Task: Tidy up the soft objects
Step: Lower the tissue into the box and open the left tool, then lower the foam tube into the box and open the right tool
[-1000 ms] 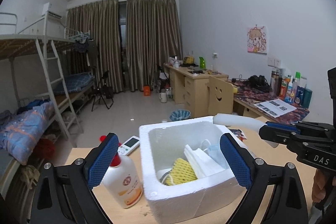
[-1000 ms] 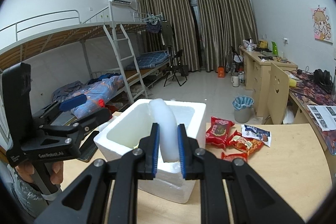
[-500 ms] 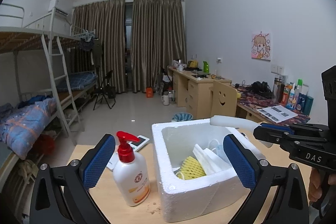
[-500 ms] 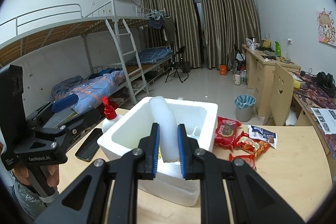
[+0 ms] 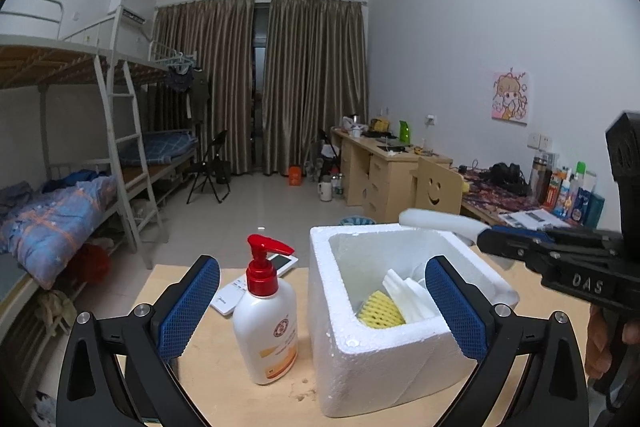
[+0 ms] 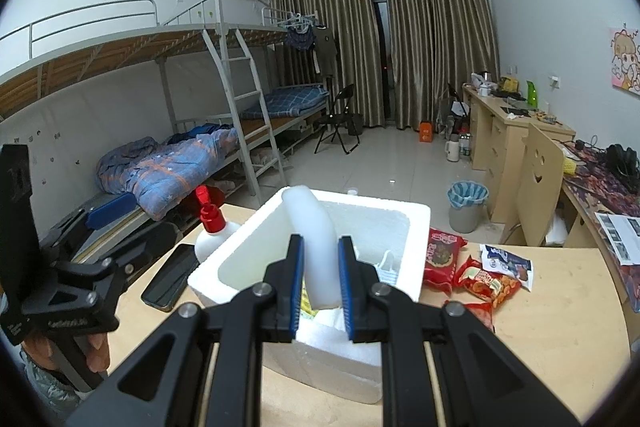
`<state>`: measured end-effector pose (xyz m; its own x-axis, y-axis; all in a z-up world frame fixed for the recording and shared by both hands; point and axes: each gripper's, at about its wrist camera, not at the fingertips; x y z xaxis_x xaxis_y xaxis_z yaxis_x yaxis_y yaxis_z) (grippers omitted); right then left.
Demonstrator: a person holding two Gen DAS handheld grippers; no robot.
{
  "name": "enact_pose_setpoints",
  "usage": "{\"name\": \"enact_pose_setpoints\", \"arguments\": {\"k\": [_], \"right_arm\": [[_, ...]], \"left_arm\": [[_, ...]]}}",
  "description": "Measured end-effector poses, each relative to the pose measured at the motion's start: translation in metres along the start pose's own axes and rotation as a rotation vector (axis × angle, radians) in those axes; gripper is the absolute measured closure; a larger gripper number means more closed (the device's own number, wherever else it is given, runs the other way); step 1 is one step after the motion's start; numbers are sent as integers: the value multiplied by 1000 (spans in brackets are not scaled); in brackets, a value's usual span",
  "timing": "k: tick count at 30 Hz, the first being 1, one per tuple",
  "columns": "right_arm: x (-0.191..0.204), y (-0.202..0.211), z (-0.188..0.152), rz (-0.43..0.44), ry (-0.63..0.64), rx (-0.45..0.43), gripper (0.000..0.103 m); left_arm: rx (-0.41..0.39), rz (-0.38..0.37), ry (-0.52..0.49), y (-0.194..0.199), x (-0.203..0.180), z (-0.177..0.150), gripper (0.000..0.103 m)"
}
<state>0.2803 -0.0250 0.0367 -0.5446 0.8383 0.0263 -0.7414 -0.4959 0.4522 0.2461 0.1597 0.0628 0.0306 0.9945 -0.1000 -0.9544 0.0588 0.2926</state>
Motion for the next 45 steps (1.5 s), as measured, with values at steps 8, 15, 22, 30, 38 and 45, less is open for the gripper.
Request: {"name": "enact_pose_setpoints", "arguments": {"k": [8,15,22,30,38,45], "right_arm": [[9,-12,6,-3,20,21,83],[15,-23,6,-8,30,39,83],[11,-35,5,-22,16,65,83],[11,-38,4,-33,23,79,80],[1,-27,5,-40,-11,53,67],[-2,8,6,-46,-34,-8,49]], "left_arm": [[18,12,2,-5,2,-4,0],[25,20,3,-6,4,-6,0],[27,20,5,-6,5,-6,0],[25,20,6,-7,5,-6,0],[20,21,-4,-4,3,-7,0],[-6,19,-26,11,-8,-4,0]]}}
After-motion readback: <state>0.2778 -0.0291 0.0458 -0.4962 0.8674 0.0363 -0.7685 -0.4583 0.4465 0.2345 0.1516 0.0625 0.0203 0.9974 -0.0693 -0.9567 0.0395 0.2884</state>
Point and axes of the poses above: each gripper's, at about its wrist camera, not at the fingertips, and y roughly against the way its jaws point, x to its left, z to its top, and after that the axes turned 12 degrees about -z, right-handed
